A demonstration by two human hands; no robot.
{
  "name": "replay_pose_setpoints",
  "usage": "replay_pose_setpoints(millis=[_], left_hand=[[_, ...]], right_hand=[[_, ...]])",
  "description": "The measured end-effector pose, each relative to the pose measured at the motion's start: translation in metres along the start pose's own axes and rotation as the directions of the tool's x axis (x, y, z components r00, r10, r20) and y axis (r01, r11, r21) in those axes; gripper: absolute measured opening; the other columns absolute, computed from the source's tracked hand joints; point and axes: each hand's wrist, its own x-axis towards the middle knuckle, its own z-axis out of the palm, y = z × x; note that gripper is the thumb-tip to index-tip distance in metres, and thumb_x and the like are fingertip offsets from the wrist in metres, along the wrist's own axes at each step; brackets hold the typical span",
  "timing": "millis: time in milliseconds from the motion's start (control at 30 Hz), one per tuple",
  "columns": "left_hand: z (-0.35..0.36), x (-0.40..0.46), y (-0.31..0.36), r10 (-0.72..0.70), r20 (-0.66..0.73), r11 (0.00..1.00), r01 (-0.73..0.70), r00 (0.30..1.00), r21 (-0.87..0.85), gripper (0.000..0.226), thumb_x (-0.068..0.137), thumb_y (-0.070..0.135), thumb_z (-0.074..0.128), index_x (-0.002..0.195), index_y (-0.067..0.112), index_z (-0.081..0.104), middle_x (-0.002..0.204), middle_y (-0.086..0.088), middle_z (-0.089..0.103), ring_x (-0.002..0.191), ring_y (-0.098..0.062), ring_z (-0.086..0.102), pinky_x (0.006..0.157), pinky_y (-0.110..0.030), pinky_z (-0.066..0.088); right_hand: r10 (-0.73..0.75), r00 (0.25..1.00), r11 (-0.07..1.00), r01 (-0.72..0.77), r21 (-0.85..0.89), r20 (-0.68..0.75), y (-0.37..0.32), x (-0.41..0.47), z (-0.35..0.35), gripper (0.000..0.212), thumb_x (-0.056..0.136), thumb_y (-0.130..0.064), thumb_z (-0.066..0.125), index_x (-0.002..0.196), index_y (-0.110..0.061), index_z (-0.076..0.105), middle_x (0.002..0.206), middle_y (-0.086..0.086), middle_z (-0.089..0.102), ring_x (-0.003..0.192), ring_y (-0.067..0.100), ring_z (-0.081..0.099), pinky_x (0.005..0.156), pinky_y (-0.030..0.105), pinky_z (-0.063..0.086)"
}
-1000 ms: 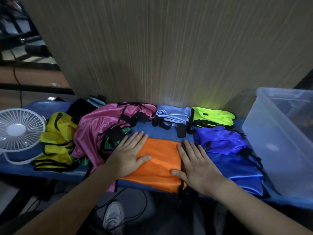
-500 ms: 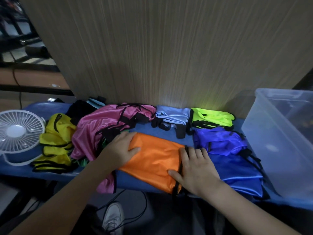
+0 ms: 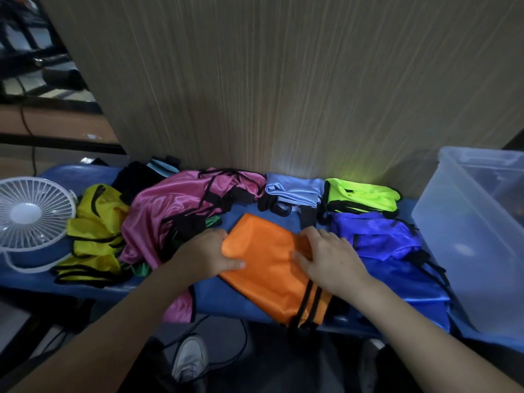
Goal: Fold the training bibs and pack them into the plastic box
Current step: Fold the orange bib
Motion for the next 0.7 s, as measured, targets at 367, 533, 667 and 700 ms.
replay_pose_setpoints(millis=[367, 533, 667, 700], left_hand=[[0.001, 0.031, 0.011, 0.056, 0.006, 0.991, -0.055, 0.998, -0.126, 0.013, 0.081, 0.012, 0.077, 0.078, 0.005, 0.067, 0.081, -0.012, 0.070, 0.078, -0.026, 0.068, 0.074, -0.040, 0.052], [-0.003, 0.042, 0.030, 0.110, -0.157, 0.967, -0.142, 0.981, -0.211, 0.011, 0.082, 0.016, 0.077, 0.090, 0.017, 0.071, 0.090, 0.005, 0.071, 0.086, -0.012, 0.067, 0.083, -0.035, 0.052], [-0.010, 0.052, 0.036, 0.061, -0.247, 0.916, -0.153, 0.967, -0.371, 0.016, 0.077, 0.013, 0.081, 0.089, 0.019, 0.073, 0.091, 0.006, 0.073, 0.092, -0.011, 0.068, 0.090, -0.036, 0.053], [-0.012, 0.053, 0.037, 0.023, -0.263, 0.886, -0.141, 0.964, -0.442, 0.019, 0.076, 0.009, 0.082, 0.091, 0.016, 0.073, 0.094, 0.002, 0.074, 0.094, -0.015, 0.069, 0.091, -0.037, 0.054]], right_hand=[[0.106, 0.958, 0.875, -0.218, 0.433, 0.268, 0.016, 0.007, -0.005, 0.038, 0.080, -0.059, 0.073, 0.095, -0.025, 0.063, 0.084, -0.011, 0.060, 0.084, 0.013, 0.061, 0.069, 0.025, 0.044], [0.084, 0.941, 0.650, -0.302, 0.697, 0.329, 0.011, 0.015, -0.005, 0.030, 0.076, -0.040, 0.082, 0.091, -0.016, 0.072, 0.076, -0.009, 0.071, 0.066, 0.005, 0.066, 0.056, 0.027, 0.052], [0.129, 0.911, 0.586, -0.388, 0.711, 0.392, 0.009, 0.022, -0.010, 0.016, 0.081, -0.028, 0.077, 0.086, -0.016, 0.068, 0.055, -0.010, 0.058, 0.042, 0.007, 0.046, 0.040, 0.022, 0.024], [0.139, 0.908, 0.586, -0.396, 0.707, 0.394, 0.009, 0.024, -0.010, 0.015, 0.082, -0.028, 0.077, 0.085, -0.016, 0.067, 0.053, -0.010, 0.055, 0.041, 0.008, 0.043, 0.041, 0.023, 0.023]])
